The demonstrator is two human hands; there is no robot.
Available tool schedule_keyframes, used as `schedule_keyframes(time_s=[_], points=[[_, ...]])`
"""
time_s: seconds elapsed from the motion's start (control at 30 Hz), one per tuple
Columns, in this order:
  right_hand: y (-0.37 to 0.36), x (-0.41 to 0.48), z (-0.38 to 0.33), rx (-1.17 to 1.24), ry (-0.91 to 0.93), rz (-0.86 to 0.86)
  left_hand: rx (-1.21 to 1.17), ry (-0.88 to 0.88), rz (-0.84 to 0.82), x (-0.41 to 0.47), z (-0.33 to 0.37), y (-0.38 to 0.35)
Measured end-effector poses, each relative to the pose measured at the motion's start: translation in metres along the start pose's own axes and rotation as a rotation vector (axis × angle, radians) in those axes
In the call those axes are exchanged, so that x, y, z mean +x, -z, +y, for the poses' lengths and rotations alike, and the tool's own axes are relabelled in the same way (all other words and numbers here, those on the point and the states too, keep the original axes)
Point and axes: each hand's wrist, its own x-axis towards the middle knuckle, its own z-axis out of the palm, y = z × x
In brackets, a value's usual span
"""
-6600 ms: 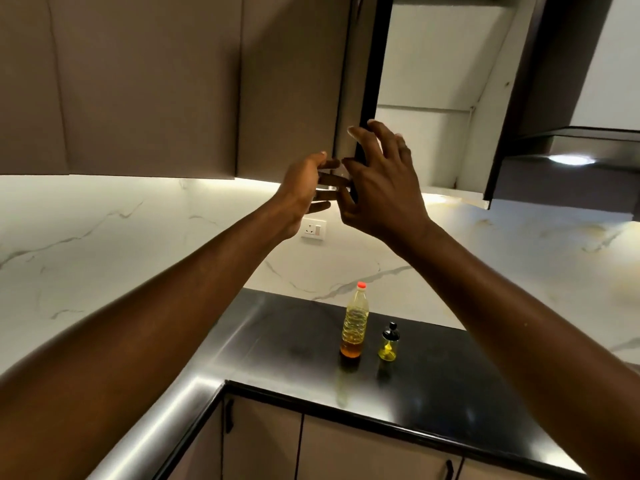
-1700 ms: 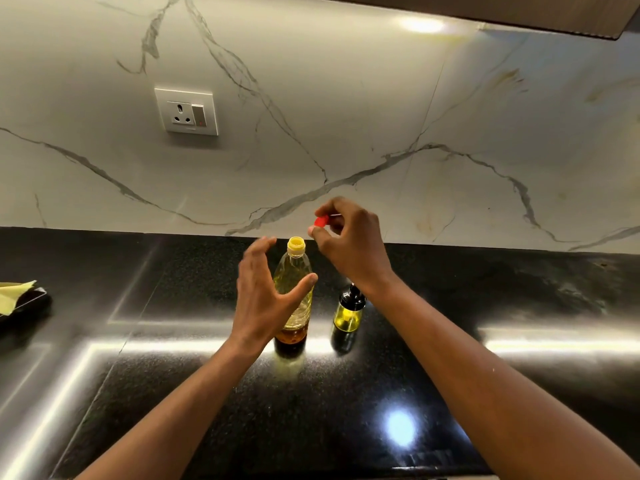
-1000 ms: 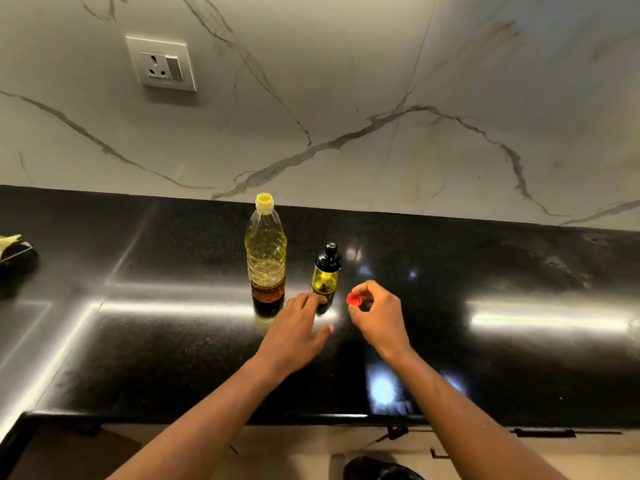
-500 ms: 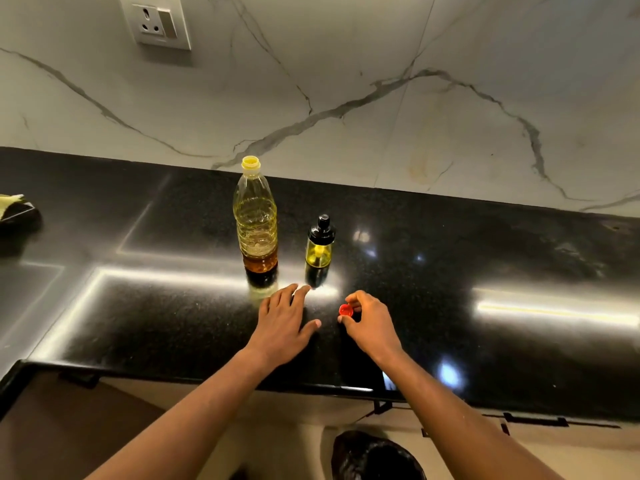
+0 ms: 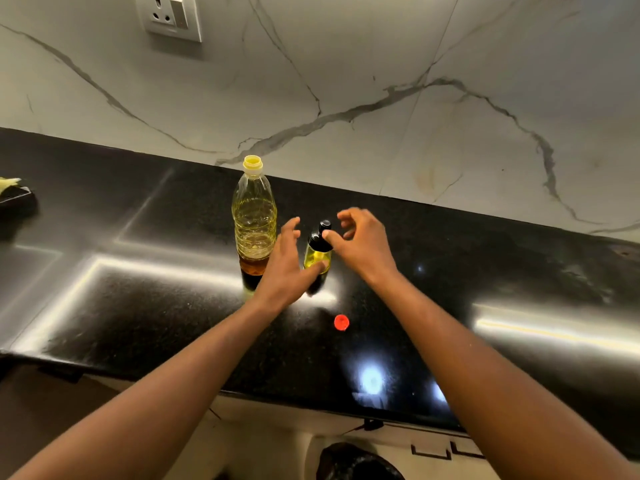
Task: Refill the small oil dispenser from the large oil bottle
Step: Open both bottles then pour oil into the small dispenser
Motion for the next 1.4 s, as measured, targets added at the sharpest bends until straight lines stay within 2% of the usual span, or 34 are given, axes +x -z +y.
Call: schedule_keyframes(time_s=[0.2,0.33,0.63,0.83,1.0,1.07,1.17,1.23,1.4], points=[[-0.004,0.049,-0.009,-0.384,-0.029,-0.204,-0.039,0.085,-0.046,0.038,0.008,-0.002],[-0.011,0.05,-0.008,-0.437,-0.063,-0.213,-0.056,0.098,-0.091,0.047,0.002,-0.005],[-0.009,0.044,-0.012,-0.261,-0.081,-0.199,-0.045,0.081,-0.084,0.049,-0.002,-0.011],[0.018,0.027,-0.006,-0.067,-0.05,-0.037,0.004,0.041,-0.031,0.044,0.002,-0.011],[0.045,-0.009,0.028,0.393,-0.259,0.185,0.034,-0.122,0.09,0.023,0.006,-0.018],[0.045,-0.027,0.046,0.562,-0.364,0.267,0.019,-0.172,0.072,0.011,0.005,-0.024],[0.034,-0.053,0.073,0.695,-0.507,0.317,0.042,-0.214,0.008,-0.003,-0.001,-0.036],[0.022,-0.068,0.089,0.699,-0.568,0.321,0.058,-0.22,-0.039,-0.009,-0.008,-0.045],[0.0,-0.092,0.121,0.502,-0.6,0.299,0.109,-0.17,-0.158,-0.021,-0.022,-0.061]])
